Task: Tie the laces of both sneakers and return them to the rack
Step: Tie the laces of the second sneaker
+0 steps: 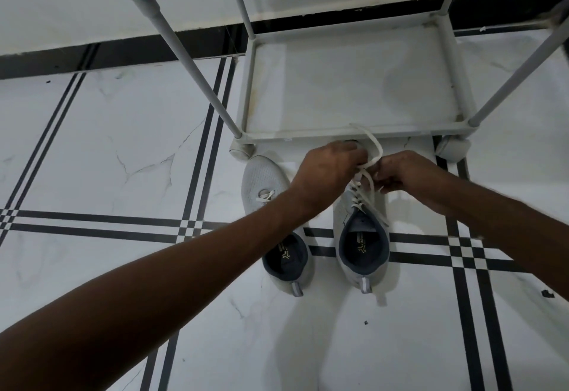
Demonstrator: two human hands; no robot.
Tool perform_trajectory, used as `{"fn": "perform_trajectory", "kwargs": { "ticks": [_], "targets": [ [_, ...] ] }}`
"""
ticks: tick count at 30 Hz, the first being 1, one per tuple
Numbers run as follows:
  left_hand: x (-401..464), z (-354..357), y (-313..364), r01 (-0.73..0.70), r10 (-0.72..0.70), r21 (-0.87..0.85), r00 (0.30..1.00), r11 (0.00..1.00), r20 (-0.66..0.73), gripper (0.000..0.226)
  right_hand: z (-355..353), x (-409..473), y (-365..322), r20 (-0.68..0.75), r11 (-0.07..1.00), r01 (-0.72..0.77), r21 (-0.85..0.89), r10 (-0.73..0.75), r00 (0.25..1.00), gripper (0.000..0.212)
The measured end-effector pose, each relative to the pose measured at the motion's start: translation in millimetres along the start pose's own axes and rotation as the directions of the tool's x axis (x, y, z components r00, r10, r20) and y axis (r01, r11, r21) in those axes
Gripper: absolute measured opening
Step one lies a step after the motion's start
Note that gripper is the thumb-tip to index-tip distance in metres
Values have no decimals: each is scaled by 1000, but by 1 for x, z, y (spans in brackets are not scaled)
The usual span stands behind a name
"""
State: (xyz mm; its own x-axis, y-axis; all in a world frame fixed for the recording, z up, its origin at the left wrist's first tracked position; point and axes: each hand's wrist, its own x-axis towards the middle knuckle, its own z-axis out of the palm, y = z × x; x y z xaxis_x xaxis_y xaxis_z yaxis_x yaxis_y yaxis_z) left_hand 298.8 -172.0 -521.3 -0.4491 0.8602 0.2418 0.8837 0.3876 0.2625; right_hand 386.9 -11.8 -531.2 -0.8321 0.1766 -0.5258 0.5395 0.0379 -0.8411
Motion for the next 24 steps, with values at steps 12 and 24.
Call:
{"fn": "perform_trajectory", "kwargs": {
  "ticks": [12,24],
  "targets": [
    [-37,6,-5,765,-691,-556,594,326,412,12,-20,-2,2,-16,699,-230,677,326,945,24],
    [-51,13,8,601,-562,-98,784,793,263,57,17,-29,53,-457,885,-274,-377,79,886,47]
  ]
}}
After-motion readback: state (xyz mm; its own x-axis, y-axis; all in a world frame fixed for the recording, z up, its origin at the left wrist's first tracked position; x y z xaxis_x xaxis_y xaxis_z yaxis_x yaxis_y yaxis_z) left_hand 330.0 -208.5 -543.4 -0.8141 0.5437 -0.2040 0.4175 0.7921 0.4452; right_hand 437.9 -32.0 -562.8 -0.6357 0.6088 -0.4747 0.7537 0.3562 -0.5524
